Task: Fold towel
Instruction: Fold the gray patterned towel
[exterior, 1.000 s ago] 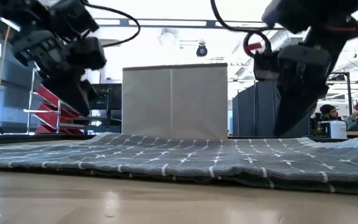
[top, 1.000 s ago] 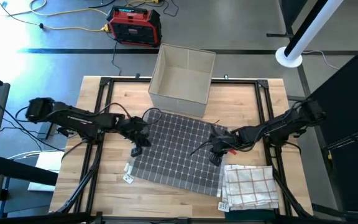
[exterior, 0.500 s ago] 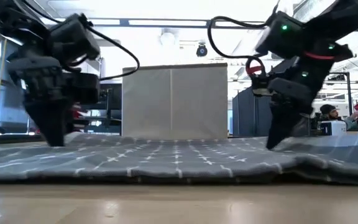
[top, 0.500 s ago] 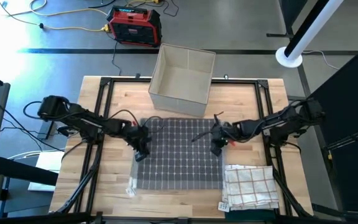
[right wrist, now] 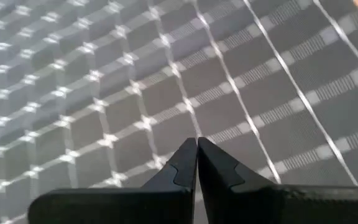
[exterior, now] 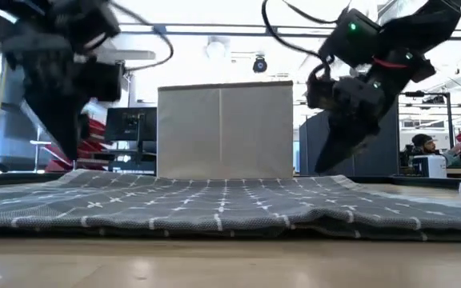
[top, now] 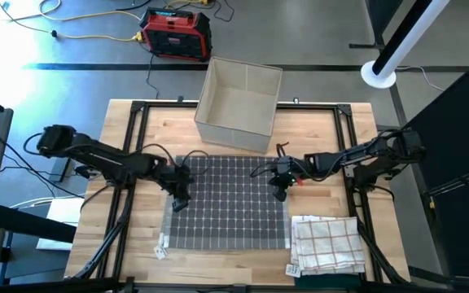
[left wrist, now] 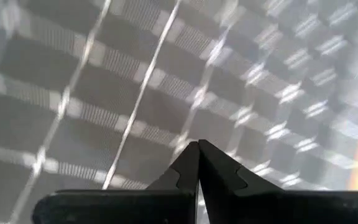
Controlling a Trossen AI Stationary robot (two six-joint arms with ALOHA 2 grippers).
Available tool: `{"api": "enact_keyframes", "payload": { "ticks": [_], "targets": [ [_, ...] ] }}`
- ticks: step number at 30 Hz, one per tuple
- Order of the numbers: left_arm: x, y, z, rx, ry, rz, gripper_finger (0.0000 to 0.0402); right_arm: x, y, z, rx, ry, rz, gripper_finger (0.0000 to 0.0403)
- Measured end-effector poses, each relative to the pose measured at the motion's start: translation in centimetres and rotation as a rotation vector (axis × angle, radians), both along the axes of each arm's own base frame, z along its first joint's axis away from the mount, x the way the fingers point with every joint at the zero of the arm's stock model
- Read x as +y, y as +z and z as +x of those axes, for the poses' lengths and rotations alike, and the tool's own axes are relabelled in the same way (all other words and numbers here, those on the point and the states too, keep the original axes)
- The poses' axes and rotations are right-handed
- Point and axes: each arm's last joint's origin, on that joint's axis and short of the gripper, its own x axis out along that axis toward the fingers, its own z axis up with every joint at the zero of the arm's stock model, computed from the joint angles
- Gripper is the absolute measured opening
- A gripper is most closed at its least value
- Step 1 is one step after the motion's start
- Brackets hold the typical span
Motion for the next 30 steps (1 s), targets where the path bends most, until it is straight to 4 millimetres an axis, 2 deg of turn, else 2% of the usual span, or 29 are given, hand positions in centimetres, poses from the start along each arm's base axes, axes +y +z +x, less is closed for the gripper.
{"api": "enact_keyframes", "payload": {
  "ticks": [5, 7, 10, 13, 19, 23, 30],
  "targets": [
    [0.4, 2.3, 0.2, -0.058, -0.042, -0.041, 0.0, -0.2, 1.8, 0.9, 0.032, 0.075, -0.042, 0.0],
    [0.6, 2.6, 0.0, -0.054, -0.033, -0.053, 0.0, -0.6, 2.9, 0.9, 0.078, 0.105, -0.075, 0.0],
    [0.6, 3.0, -0.1, -0.077, -0.026, -0.062, 0.0, -1.4, 4.0, 0.1, 0.187, 0.145, -0.129, 0.0],
    [0.6, 3.1, -0.2, -0.08, -0.022, -0.061, 0.0, -2.6, 5.1, -0.9, 0.216, 0.187, -0.124, 0.0],
    [0.7, 3.1, -0.1, -0.083, -0.017, -0.051, 0.0, -5.7, 5.5, -2.6, 0.28, 0.208, -0.147, 0.0007],
    [0.8, 3.1, -0.1, -0.089, 0.002, -0.02, 0.0, -7.6, 4.7, -2.5, 0.239, 0.189, -0.218, 0.0045],
    [0.8, 3.2, 0.0, -0.086, 0.05, -0.04, 0.0, -8.5, 1.7, -2.6, 0.203, 0.157, -0.214, 0.017]
  ]
}}
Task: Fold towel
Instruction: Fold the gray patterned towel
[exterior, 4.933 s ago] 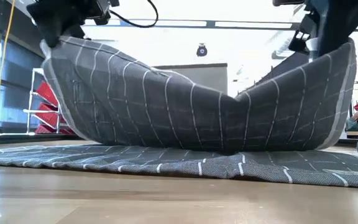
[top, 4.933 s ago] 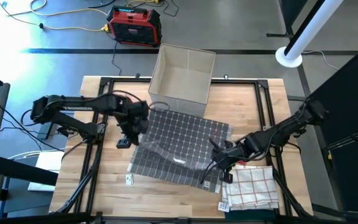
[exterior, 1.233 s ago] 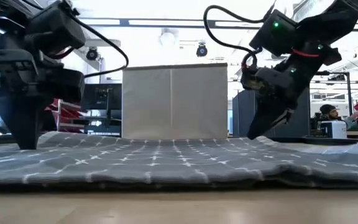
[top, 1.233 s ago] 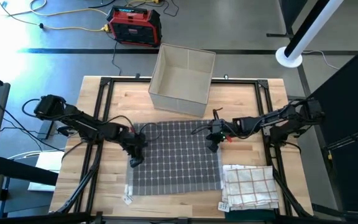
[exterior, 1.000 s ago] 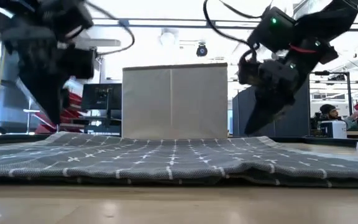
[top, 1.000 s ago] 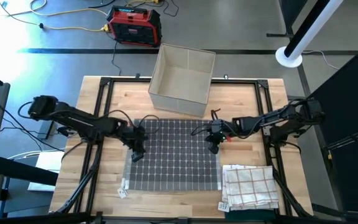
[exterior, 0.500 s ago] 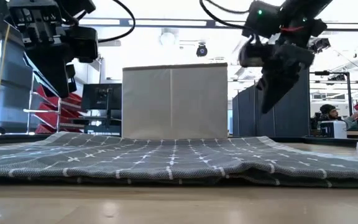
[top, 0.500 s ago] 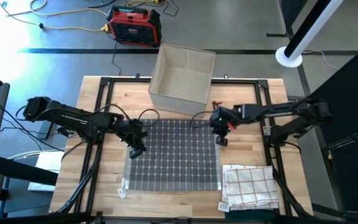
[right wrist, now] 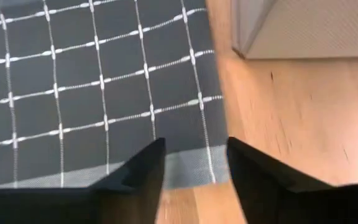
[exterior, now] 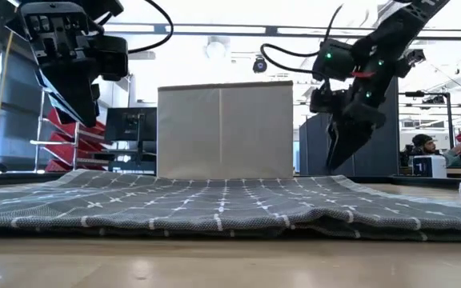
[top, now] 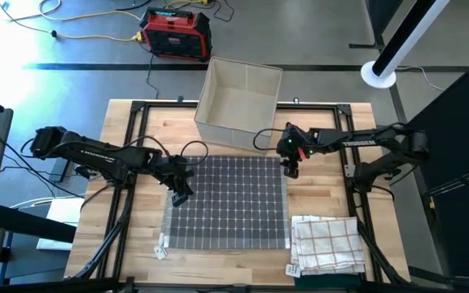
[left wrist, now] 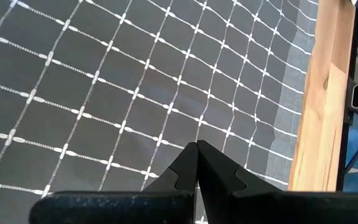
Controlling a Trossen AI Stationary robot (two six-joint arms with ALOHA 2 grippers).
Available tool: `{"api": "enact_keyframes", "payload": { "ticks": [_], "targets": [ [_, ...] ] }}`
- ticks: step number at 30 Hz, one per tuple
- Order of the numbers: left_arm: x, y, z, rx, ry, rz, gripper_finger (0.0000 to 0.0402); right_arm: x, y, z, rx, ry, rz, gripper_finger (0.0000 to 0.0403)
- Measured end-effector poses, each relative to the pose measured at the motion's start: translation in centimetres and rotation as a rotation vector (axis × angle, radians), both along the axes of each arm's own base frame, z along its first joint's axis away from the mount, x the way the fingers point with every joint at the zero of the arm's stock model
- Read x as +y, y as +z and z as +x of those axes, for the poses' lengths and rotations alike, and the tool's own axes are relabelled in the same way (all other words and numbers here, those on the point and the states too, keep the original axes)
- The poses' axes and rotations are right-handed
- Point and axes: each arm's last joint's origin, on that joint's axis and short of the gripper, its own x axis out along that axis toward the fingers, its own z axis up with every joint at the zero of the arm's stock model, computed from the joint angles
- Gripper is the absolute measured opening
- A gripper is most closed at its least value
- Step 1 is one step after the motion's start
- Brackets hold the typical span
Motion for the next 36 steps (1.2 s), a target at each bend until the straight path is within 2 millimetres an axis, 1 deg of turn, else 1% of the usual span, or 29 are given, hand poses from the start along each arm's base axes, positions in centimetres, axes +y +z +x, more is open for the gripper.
{"api": "enact_keyframes", "payload": {
  "ticks": [4, 7, 10, 13, 15, 17, 19, 23, 24, 25, 28, 32, 36],
  "targets": [
    [0.0, 0.0, 0.0, 0.005, 0.02, -0.015, 0.0, -0.3, -0.6, 0.1, -0.014, -0.032, -0.09, 0.0235],
    [0.0, 0.0, 0.0, 0.005, 0.021, -0.015, 0.0, -0.5, -1.0, 0.3, -0.031, -0.068, -0.143, 0.0267],
    [0.0, 0.0, 0.0, 0.006, 0.019, -0.011, 0.0, -0.4, -2.0, 0.3, -0.024, -0.045, -0.097, 0.028],
    [0.1, 0.0, 0.0, 0.007, 0.012, 0.016, 0.0, -0.2, -3.2, 0.3, 0.018, -0.028, -0.043, 0.0276],
    [0.1, -0.1, -0.1, 0.004, 0.017, 0.047, 0.0, -0.2, -3.9, 0.2, 0.038, -0.047, -0.015, 0.0257],
    [0.2, -0.2, -0.2, 0.015, 0.009, 0.09, 0.0, -0.2, -4.3, 0.1, 0.058, -0.066, 0.003, 0.0219],
    [0.4, -0.3, -0.4, 0.029, 0.006, 0.157, 0.0, -0.1, -4.4, 0.1, 0.057, -0.071, 0.021, 0.0163],
    [1.2, -0.5, -0.6, 0.057, -0.015, 0.335, 0.0001, 0.0, -4.3, 0.1, 0.052, -0.05, 0.044, 0.0031],
    [1.5, -0.5, -0.7, 0.062, -0.018, 0.361, 0.0002, 0.0, -4.3, 0.1, 0.051, -0.043, 0.047, 0.0017],
    [1.9, -0.5, -0.7, 0.064, -0.019, 0.378, 0.0006, 0.0, -4.3, 0.1, 0.05, -0.042, 0.051, 0.0013],
    [3.2, -0.6, -0.8, 0.083, -0.013, 0.392, 0.0027, 0.0, -4.3, 0.1, 0.047, -0.07, 0.074, 0.0021],
    [5.2, 0.3, -1.0, 0.128, -0.035, 0.449, 0.007, 0.1, -4.3, 0.1, 0.044, -0.088, 0.082, 0.0016],
    [7.4, 1.0, -1.8, 0.211, -0.067, 0.51, 0.0117, 0.0, -4.3, 0.2, 0.021, -0.096, 0.085, 0.0003]
  ]
}}
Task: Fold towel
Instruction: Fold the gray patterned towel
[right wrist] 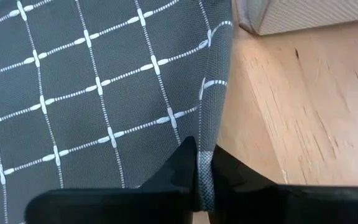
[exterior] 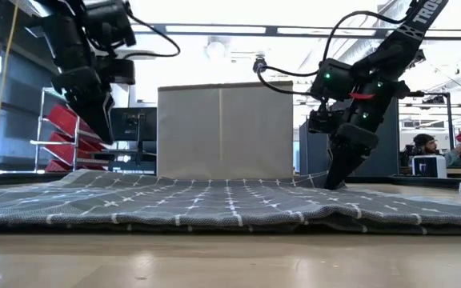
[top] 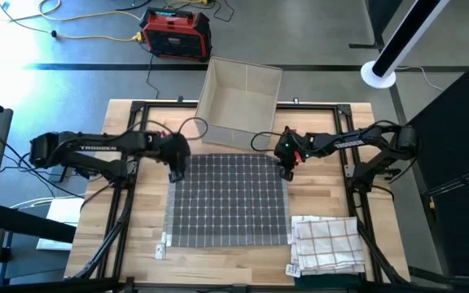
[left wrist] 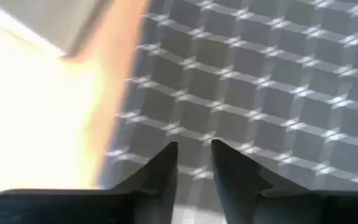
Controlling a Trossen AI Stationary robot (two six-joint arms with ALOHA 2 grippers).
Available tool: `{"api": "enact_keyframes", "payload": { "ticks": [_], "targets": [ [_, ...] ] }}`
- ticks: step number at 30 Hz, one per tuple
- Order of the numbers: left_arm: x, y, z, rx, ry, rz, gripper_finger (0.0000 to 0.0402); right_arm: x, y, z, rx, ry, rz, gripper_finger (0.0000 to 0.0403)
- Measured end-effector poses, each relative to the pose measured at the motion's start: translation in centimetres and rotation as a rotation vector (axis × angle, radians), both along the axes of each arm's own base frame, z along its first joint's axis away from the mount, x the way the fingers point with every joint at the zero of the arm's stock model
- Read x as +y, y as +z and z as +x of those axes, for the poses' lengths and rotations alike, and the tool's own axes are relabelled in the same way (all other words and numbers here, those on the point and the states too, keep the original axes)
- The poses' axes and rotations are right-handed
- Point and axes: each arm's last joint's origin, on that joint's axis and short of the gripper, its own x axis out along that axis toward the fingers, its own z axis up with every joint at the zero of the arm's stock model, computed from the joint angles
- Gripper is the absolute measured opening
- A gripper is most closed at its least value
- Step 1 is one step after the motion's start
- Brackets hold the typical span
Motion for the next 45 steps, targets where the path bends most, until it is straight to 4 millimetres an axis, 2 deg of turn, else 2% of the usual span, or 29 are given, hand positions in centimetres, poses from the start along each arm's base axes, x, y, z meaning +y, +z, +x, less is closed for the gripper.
{"api": "enact_keyframes", "payload": {
  "ticks": [6, 10, 15, 21, 25, 30, 32, 36, 43, 45],
  "targets": [
    [3.1, -0.7, -0.9, 0.081, 0.012, 0.014, 0.0169, -0.1, 0.1, 0.3, -0.029, 0.003, -0.012, 0.0002],
    [4.7, -2.4, -0.8, 0.144, 0.026, -0.095, 0.0185, -0.1, 0.1, 0.3, -0.028, 0.0, -0.018, 0.0001],
    [5.6, -4.8, -0.4, 0.264, 0.004, -0.14, 0.0188, -0.1, 0.1, 0.3, -0.028, -0.025, -0.007, 0.0001],
    [6.0, -6.5, 0.0, 0.358, -0.049, -0.134, 0.0186, -0.1, 0.1, 0.2, -0.027, -0.032, 0.003, 0.0],
    [6.1, -6.8, 0.0, 0.378, -0.026, -0.139, 0.015, -0.1, 0.1, 0.2, -0.025, -0.036, 0.006, 0.0],
    [6.1, -6.8, -0.1, 0.383, -0.006, -0.138, 0.0039, -0.1, 0.1, 0.2, -0.026, -0.047, 0.011, 0.0],
    [6.1, -6.8, -0.1, 0.39, 0.02, -0.13, 0.0011, -0.1, 0.3, 0.2, -0.032, -0.072, 0.022, 0.0],
    [6.3, -6.0, 0.2, 0.414, 0.096, -0.106, 0.0014, 0.3, 1.7, -0.4, -0.045, -0.1, 0.005, 0.0],
    [6.2, -2.1, 1.3, 0.462, 0.103, -0.005, 0.0004, 1.3, 5.5, -1.7, -0.119, -0.112, -0.1, 0.0],
    [6.2, -1.7, 1.4, 0.464, 0.103, 0.01, 0.0005, 1.4, 5.7, -1.8, -0.127, -0.112, -0.11, 0.0]
  ]
}}
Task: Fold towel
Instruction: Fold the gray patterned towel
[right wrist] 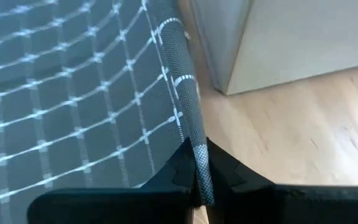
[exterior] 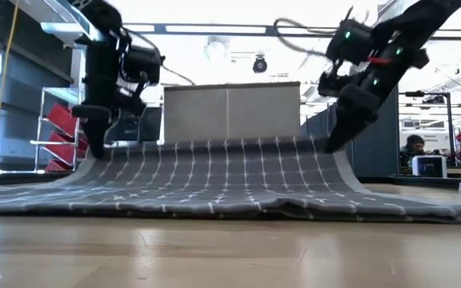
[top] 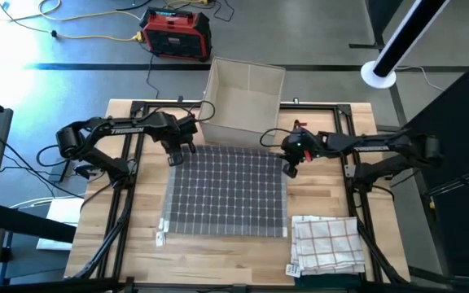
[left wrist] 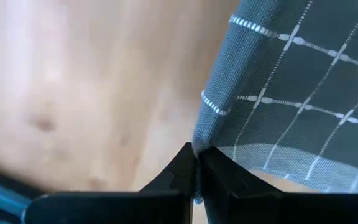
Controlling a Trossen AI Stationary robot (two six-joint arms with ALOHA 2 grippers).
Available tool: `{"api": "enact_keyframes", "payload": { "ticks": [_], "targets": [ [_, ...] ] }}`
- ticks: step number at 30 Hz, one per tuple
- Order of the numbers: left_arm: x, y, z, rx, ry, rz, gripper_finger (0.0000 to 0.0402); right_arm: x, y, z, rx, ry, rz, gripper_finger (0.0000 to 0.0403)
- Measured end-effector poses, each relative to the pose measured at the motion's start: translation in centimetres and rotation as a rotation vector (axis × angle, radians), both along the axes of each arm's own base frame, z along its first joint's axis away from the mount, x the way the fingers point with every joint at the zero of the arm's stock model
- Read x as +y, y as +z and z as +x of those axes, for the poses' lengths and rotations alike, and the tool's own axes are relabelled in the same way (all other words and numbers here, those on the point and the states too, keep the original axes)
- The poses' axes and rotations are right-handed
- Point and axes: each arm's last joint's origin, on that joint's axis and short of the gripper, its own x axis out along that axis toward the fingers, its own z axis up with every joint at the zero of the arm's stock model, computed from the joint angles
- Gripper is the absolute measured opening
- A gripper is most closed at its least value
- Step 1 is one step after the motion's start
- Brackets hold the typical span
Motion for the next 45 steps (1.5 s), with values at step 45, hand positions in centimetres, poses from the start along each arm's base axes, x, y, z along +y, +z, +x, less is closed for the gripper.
{"api": "enact_keyframes", "payload": {
  "ticks": [45],
  "targets": [
    [-6.9, 7.6, 0.1, -0.216, 0.034, 0.156, 0.0, 6.0, 8.3, -1.3, -0.132, 0.053, -0.131, 0.0]
  ]
}}
